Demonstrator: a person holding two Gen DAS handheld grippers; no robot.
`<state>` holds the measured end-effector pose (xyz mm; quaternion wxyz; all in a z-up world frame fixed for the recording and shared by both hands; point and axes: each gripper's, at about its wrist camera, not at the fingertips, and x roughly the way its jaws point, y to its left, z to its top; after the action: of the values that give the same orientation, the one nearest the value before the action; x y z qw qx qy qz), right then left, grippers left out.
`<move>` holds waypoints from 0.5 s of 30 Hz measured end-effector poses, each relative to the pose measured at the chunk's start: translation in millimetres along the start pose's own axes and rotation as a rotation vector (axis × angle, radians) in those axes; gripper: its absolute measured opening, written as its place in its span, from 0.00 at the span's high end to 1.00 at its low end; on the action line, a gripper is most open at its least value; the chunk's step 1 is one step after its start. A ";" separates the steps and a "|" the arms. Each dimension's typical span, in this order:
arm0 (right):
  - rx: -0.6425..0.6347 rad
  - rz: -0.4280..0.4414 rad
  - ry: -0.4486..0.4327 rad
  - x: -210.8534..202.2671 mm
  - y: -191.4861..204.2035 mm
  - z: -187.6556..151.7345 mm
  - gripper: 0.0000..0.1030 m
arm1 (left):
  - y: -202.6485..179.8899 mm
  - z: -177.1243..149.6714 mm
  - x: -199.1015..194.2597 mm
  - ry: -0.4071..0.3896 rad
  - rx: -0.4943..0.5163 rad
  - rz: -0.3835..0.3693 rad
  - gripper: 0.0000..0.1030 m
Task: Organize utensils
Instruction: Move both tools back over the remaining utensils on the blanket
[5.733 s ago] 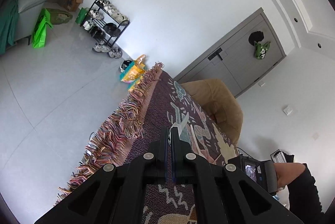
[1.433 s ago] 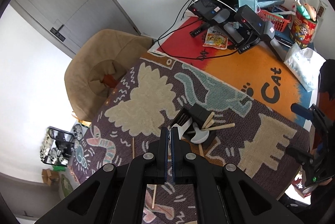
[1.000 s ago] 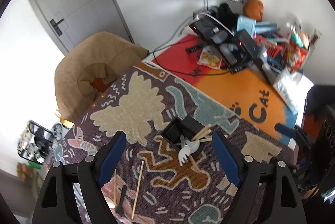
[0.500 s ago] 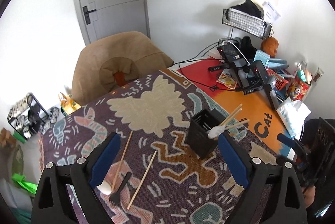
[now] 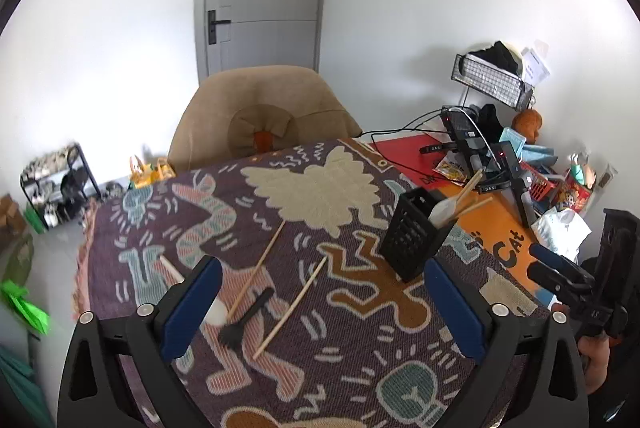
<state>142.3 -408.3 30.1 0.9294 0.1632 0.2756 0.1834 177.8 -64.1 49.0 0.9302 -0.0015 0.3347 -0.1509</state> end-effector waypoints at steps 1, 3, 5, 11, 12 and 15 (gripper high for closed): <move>-0.009 -0.002 0.002 0.9 3.1 -0.4 0.00 | 2.8 -5.4 -1.1 0.001 -0.009 -0.004 0.01; -0.023 0.001 0.012 5.0 9.9 -2.6 0.00 | 10.1 -18.8 -0.4 0.007 -0.034 -0.004 0.01; -0.034 -0.005 0.026 10.5 16.1 -5.6 0.00 | 16.0 -31.0 1.0 0.006 -0.054 0.012 0.01; -0.049 -0.003 0.092 30.7 29.7 -16.5 0.00 | 39.8 -64.6 14.5 0.054 -0.136 0.020 0.01; -0.049 -0.006 0.098 32.8 31.4 -17.9 0.00 | 45.3 -69.9 17.2 0.057 -0.152 0.030 0.01; -0.042 -0.009 0.107 36.2 34.6 -21.4 0.00 | 59.7 -81.0 22.5 0.057 -0.195 0.043 0.01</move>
<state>149.6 -357.9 10.6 0.9174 0.1324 0.3217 0.1934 160.5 -5.6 -34.1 0.9187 -0.0807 0.3741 -0.0974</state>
